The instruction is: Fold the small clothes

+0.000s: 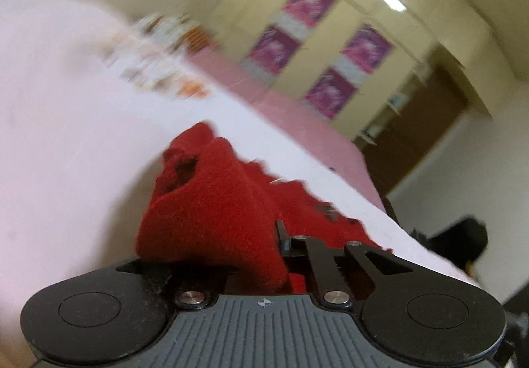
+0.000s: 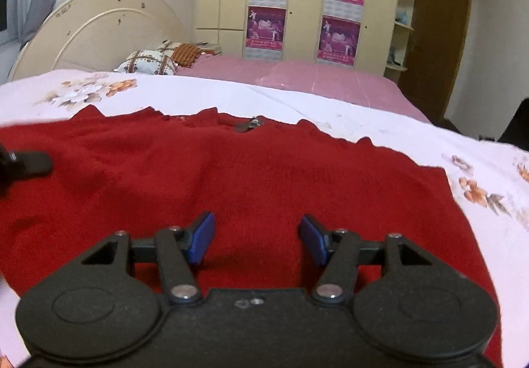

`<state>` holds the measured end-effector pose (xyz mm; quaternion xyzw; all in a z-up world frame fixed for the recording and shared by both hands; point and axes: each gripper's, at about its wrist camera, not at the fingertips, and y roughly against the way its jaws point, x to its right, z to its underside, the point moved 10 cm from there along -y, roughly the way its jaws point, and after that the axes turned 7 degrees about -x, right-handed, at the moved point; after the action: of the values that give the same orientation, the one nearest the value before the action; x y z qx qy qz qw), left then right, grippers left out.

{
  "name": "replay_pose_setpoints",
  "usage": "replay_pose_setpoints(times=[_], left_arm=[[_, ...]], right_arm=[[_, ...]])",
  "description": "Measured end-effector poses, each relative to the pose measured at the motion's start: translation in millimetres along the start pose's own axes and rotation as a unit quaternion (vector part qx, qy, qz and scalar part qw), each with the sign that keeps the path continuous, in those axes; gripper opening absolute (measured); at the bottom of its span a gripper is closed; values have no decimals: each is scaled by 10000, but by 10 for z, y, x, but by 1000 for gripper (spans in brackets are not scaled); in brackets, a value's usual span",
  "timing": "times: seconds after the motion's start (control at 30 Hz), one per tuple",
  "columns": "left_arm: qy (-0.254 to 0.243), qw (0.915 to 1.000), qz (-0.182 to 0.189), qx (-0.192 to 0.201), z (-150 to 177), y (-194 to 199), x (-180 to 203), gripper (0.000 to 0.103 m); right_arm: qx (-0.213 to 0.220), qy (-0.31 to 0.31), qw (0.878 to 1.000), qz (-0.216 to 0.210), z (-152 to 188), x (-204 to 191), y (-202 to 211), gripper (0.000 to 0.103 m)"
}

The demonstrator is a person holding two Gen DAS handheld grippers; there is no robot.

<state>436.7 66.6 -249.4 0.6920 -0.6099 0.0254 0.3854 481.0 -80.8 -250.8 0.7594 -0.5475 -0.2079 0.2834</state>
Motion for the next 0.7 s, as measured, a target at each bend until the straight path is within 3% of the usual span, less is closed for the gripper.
replay_pose_setpoints(times=[0.1,0.23,0.47,0.6,0.67,0.7], left_arm=[[-582,9980,232,36,-67,32,340,9],[-1402,9878,671,-77,-9,-40,947,9],[-2664,9514,1323,-796,665,-251,1910,9],[-3110,9347,1020,-1390,1125,-462,2001,10],[-3497,9243,900,-1235,1177,-406,2031,11],[-3600,9203,912,-1231,1185,-355,2063,22]], right_arm=[[-14,-54,10000,-61,-19,5,11,58],[121,-656,9975,-230,-63,263,249,50],[224,-1719,9849,34,244,1261,755,51],[115,-2167,9760,166,535,1634,868,51],[63,-2286,9733,197,655,1730,912,51],[68,-2337,9721,180,689,1753,934,51]])
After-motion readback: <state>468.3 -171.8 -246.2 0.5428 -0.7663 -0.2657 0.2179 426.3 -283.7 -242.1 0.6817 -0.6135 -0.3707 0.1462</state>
